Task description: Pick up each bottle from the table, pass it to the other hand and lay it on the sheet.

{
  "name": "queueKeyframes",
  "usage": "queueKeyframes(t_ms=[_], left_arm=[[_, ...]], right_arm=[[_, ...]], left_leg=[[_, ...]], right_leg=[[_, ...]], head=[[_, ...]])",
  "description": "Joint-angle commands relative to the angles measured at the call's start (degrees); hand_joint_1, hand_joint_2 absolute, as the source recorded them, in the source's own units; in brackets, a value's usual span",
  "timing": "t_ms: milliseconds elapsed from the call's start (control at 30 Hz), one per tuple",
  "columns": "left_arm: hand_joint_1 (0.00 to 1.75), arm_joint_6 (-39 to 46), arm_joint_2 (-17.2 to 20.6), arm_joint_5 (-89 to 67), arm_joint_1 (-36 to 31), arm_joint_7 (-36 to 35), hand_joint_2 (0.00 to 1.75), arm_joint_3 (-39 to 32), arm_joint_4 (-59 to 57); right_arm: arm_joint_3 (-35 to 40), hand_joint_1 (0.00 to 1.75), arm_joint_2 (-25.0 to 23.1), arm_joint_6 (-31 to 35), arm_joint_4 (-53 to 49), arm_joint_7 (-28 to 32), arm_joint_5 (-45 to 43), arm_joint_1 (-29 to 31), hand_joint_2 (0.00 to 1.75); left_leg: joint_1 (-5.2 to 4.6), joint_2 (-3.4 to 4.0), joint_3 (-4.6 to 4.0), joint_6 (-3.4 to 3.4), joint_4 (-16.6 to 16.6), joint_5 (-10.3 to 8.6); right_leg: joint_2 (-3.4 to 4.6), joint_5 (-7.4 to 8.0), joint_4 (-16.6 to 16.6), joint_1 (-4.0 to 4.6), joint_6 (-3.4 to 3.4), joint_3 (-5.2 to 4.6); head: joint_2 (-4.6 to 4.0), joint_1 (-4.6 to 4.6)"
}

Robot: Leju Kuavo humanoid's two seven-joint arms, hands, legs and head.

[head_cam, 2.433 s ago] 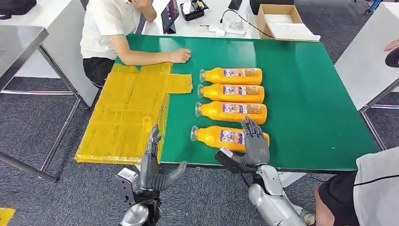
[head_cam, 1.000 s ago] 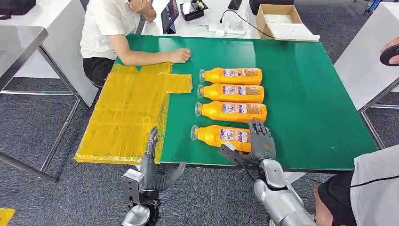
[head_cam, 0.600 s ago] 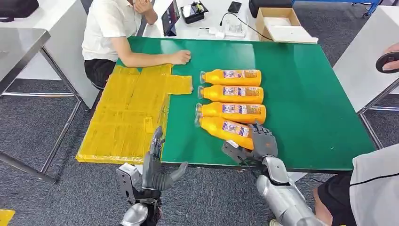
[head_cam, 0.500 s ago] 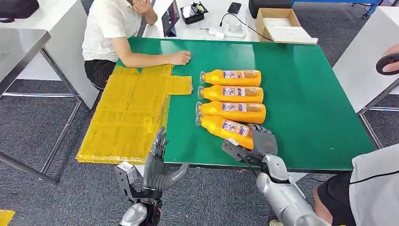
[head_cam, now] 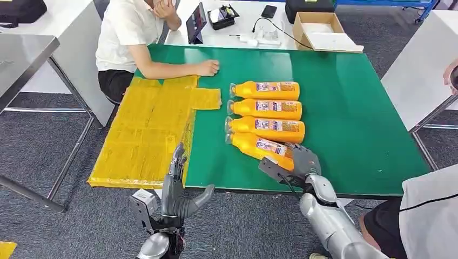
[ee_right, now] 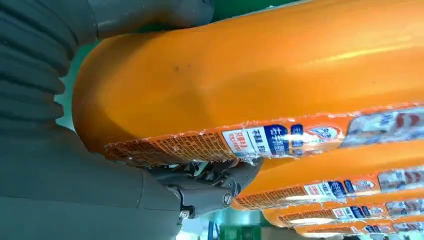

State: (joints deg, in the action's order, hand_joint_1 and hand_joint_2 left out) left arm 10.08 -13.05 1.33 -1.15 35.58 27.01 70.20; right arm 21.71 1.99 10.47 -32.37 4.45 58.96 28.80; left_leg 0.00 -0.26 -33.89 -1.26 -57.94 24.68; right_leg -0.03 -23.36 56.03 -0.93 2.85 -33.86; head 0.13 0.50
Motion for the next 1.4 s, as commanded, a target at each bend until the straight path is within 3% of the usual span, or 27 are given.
queueKeyframes(t_ms=[33, 133, 200, 500, 700, 1000, 1233, 1400], left_arm=[[0.0, -1.95, 1.14, 3.19, -1.47, 0.86, 1.75, -0.56, -2.14], [0.0, -1.96, 1.04, 3.98, -1.82, 1.51, 1.75, -0.63, -2.39], [0.0, -1.71, 0.7, 5.07, -2.04, 2.08, 1.75, -1.14, -2.15], [0.0, -1.64, 0.83, 5.79, -2.14, 2.05, 1.75, -0.97, -1.76], [0.0, -0.13, 0.7, 7.58, -2.22, 2.01, 1.75, -0.97, -1.13], [0.0, -3.06, 0.93, 11.2, -2.07, 0.11, 1.75, -0.96, -1.25], [0.0, -12.21, 0.74, 18.73, -4.43, -7.27, 1.75, 0.42, -8.39], [0.0, -12.11, 0.32, 19.71, -5.27, -5.77, 1.75, 1.23, -9.16]], right_arm=[[-5.15, 1.75, 0.56, -10.31, -0.3, 19.72, -16.82, -8.88, 1.75], [-4.01, 1.75, 0.8, -12.6, -4.02, 24.3, -21.09, -10.98, 1.75], [-2.59, 1.75, 0.33, -13.55, -8.21, 27.92, -23.86, -12.66, 1.75], [-0.56, 1.75, 0.6, -13.7, -11.49, 27.32, -26.55, -13.41, 1.75], [1.26, 1.75, -0.7, -10.16, -19.54, 28.87, -30.4, -15.42, 1.75], [1.37, 1.75, -1.27, -8.75, -22.2, 29.38, -31.84, -16.26, 1.75], [3.75, 1.75, -1.7, -6.34, -27.43, 31.39, -32.08, -18.0, 1.75], [5.49, 1.75, -1.82, -5.89, -29.77, 31.4, -32.94, -18.89, 1.75]], left_leg=[[0.1, -0.26, 0.13, 0.08, 0.19, -0.07], [0.09, -0.07, 0.25, 0.08, 0.11, 0.05], [0.07, 0.07, 0.31, 0.17, 0.11, 0.13], [0.15, 0.15, 0.17, 0.21, 0.04, 0.12], [0.13, 0.22, 0.08, 0.19, 0.03, 0.13], [0.12, 0.16, -0.47, 0.18, 0.04, 0.1], [0.13, 0.15, -0.46, 0.23, 0.04, 0.21], [0.13, 0.07, -0.73, 0.19, 0.05, 0.1]], right_leg=[[-0.29, 0.02, -0.24, 0.11, -0.12, 0.26], [-0.13, 0.06, -0.14, 0.11, -0.04, 0.31], [0.02, 0.06, -0.1, 0.1, -0.03, 0.86], [0.12, 0.08, -0.02, 0.18, -0.05, 0.72], [0.2, 0.06, 0.02, 0.14, -0.04, 0.64], [0.21, 0.05, 0.06, 0.14, -0.05, 0.17], [0.2, -0.06, 0.06, 0.16, -0.12, 0.21], [0.13, 0.03, 0.04, 0.15, -0.05, -0.04]], head=[[0.0, 0.0], [0.0, -0.02], [0.0, 0.0], [0.0, 0.04], [0.0, 0.0], [0.0, 0.04], [0.0, 0.02], [0.0, 0.02]])
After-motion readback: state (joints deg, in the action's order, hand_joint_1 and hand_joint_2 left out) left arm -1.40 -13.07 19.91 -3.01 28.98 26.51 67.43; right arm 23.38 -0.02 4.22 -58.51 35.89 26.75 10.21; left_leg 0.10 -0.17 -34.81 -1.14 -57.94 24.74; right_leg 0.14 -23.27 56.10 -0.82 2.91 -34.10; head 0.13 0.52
